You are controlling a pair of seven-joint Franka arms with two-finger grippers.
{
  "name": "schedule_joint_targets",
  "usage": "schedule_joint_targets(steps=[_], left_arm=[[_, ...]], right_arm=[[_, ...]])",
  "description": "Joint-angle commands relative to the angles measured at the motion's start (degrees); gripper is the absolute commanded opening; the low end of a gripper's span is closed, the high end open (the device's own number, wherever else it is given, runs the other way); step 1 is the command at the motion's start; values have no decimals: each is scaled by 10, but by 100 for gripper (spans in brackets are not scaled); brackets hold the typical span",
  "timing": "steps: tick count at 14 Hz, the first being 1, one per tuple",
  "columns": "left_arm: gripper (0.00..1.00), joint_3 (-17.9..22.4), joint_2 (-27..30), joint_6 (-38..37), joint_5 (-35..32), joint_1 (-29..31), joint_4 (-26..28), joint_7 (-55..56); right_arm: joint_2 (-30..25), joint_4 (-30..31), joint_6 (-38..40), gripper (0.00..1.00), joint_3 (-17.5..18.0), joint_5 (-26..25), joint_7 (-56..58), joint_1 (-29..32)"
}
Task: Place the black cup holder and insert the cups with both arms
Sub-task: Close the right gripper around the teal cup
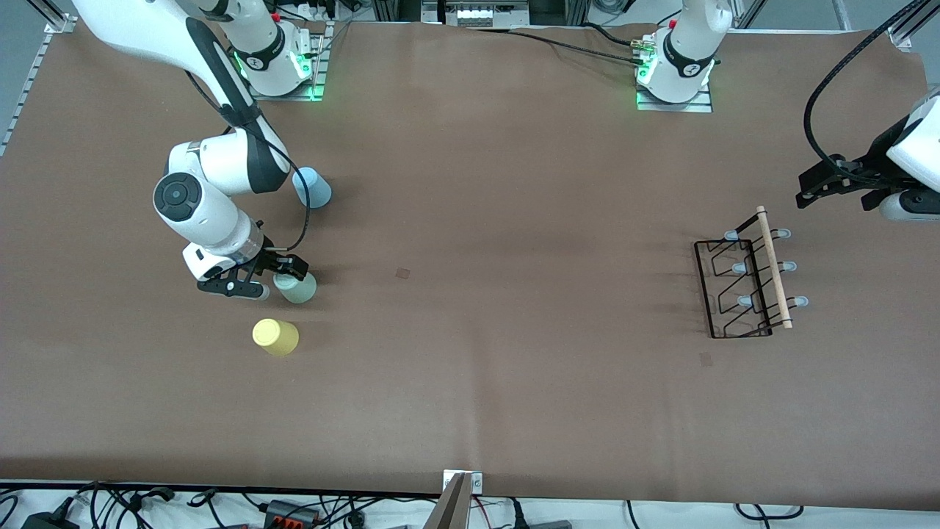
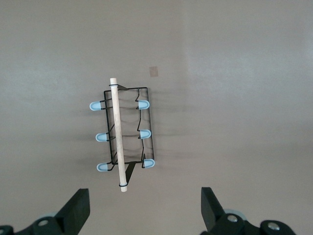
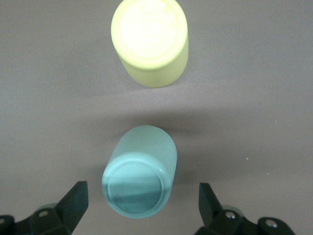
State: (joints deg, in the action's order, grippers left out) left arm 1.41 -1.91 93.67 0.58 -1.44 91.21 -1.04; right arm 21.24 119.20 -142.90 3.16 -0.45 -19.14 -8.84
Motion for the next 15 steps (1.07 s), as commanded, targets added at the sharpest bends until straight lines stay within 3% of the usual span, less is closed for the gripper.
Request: schedule_joint_targets(steps=[1, 15], left_arm=[[100, -2, -6, -13, -4, -1, -16, 3], [100, -10, -5, -14, -4, -4, -17, 3]], right_arm=[[2, -3, -1, 100, 1, -4, -6, 7], [11, -4, -3, 100, 1, -4, -6, 8]])
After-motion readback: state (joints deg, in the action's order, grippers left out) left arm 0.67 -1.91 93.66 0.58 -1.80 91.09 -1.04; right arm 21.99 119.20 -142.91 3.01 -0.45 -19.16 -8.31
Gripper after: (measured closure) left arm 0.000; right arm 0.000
